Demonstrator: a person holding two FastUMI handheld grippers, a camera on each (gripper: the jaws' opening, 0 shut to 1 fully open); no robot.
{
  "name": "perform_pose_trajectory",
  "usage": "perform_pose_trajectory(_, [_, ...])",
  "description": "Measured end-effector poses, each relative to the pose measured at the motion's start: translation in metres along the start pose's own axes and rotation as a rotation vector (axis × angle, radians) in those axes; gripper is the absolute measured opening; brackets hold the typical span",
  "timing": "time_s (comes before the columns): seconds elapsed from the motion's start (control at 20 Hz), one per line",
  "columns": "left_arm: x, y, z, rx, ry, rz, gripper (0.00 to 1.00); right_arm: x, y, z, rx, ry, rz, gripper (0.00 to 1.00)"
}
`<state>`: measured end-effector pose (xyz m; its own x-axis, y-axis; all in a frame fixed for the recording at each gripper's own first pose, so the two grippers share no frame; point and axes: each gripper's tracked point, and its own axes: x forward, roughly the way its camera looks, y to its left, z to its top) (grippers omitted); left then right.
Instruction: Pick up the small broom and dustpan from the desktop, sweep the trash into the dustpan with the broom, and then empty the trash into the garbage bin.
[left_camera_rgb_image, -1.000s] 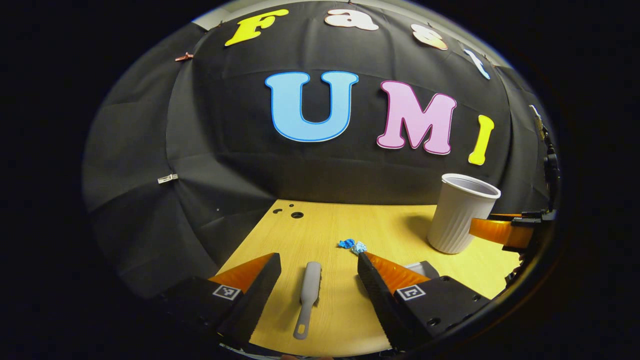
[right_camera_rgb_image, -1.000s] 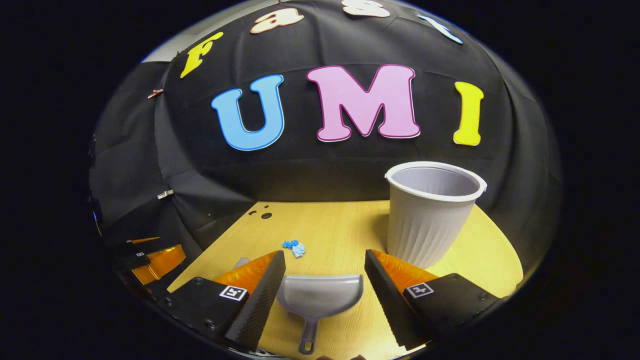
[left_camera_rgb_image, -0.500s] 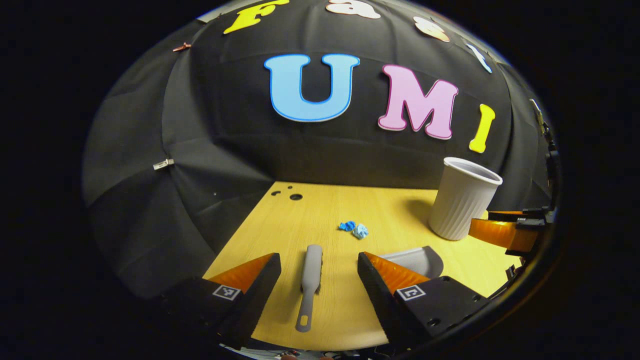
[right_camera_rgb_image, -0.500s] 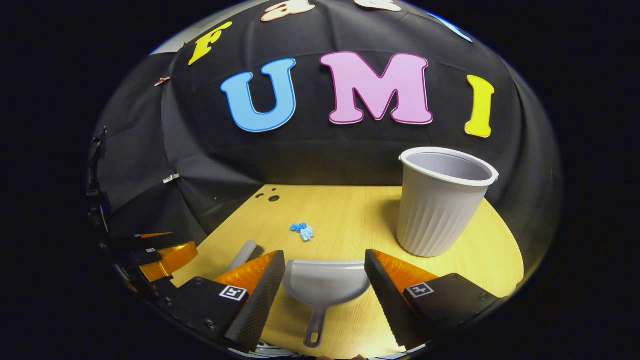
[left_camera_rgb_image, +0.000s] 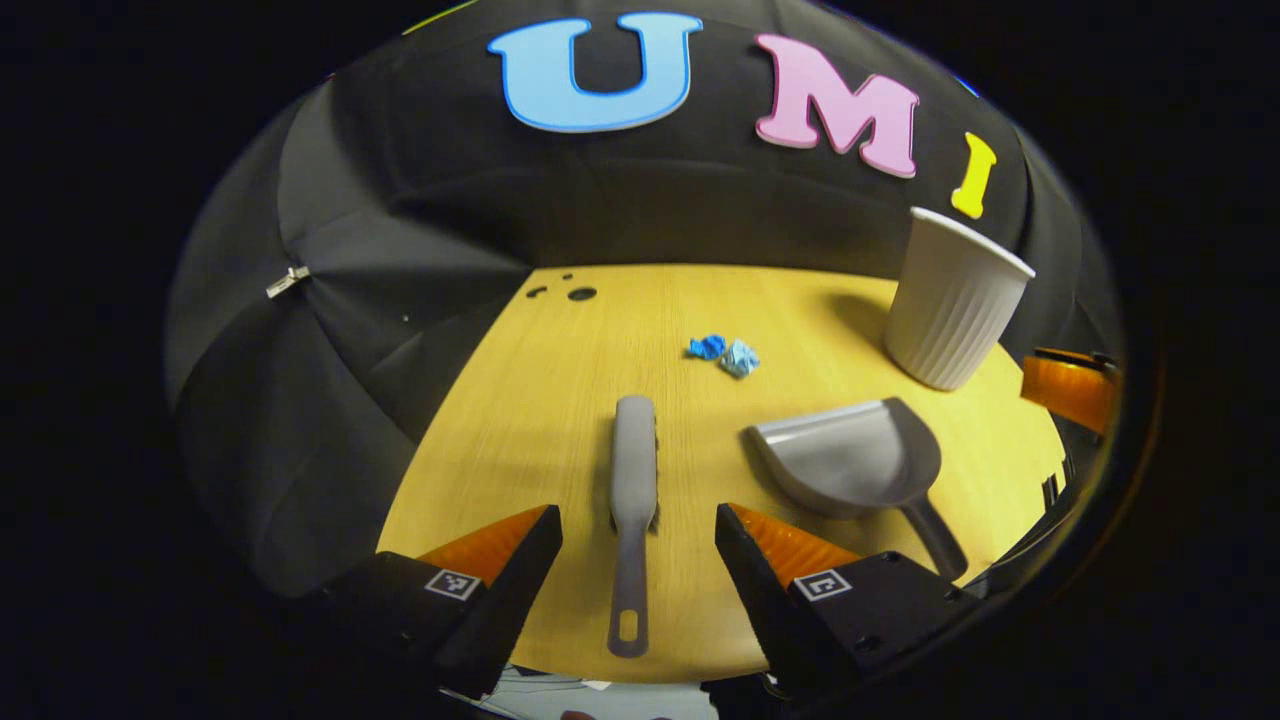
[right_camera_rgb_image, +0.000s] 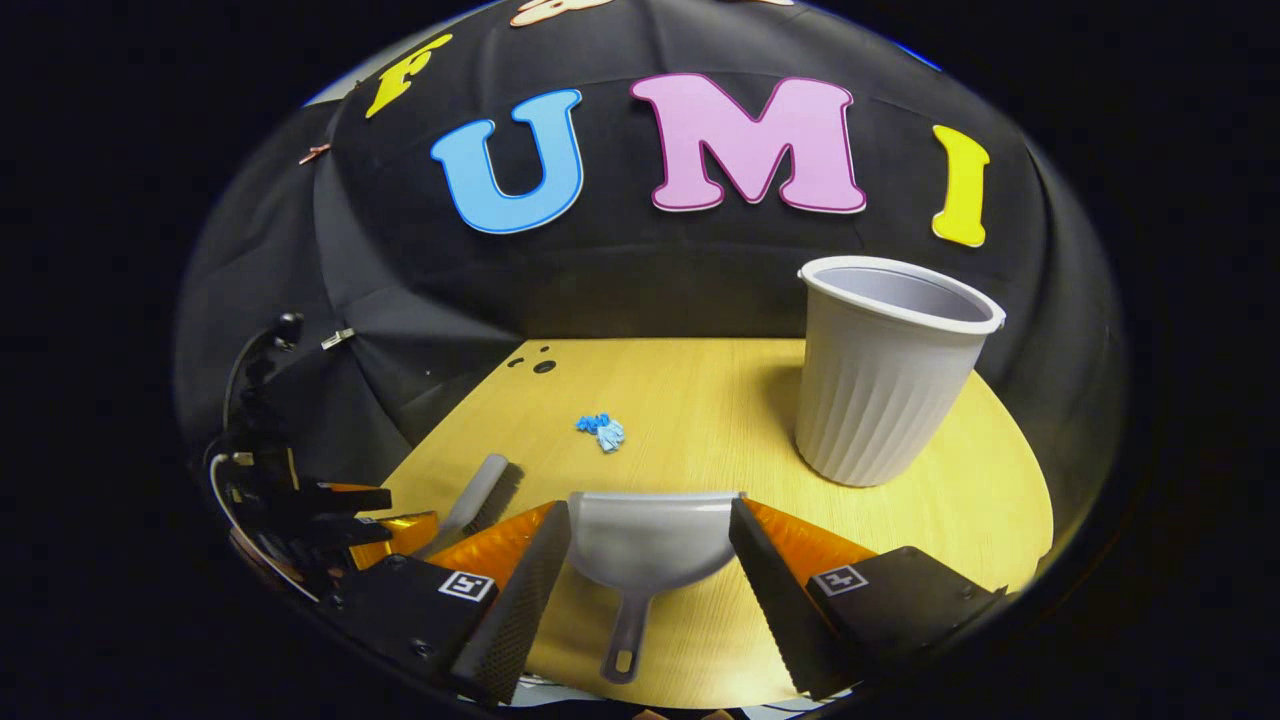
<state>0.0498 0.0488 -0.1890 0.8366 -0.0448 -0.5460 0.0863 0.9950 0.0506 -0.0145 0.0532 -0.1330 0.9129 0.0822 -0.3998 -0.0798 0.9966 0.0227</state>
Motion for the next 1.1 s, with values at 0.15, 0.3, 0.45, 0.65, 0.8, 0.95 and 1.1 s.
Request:
perform_pose_trajectory(0.15, [0.025, 0.003, -0.028, -0.030, 0.139, -0.023, 0.97, 0.004, -0.002, -0.014, 0.022, 0.043, -0.001, 0.99])
perform_pose_trajectory(0.3, [0.045, 0.008, -0.043, -0.028, 0.252, -0.019, 0.97, 0.010, -0.006, -0.024, 0.046, 0.083, -0.005, 0.99])
perform_pose_trajectory(0.45, [0.060, 0.010, -0.055, -0.026, 0.343, -0.016, 0.97, 0.015, -0.002, -0.032, 0.048, 0.119, 0.004, 0.99])
perform_pose_trajectory(0.65, [0.071, 0.012, -0.065, -0.021, 0.439, -0.015, 0.97, 0.028, 0.003, -0.046, 0.058, 0.185, 0.024, 0.99])
perform_pose_trajectory(0.8, [0.078, 0.014, -0.064, -0.005, 0.476, 0.004, 0.95, 0.033, 0.009, -0.061, 0.060, 0.246, 0.044, 0.99])
perform_pose_trajectory(0.95, [0.084, 0.011, -0.061, 0.011, 0.491, 0.000, 0.86, 0.032, 0.014, -0.074, 0.051, 0.299, 0.060, 0.99])
perform_pose_trajectory(1.1, [0.084, 0.002, -0.060, 0.003, 0.526, -0.031, 0.78, 0.031, 0.016, -0.087, 0.067, 0.355, 0.067, 0.99])
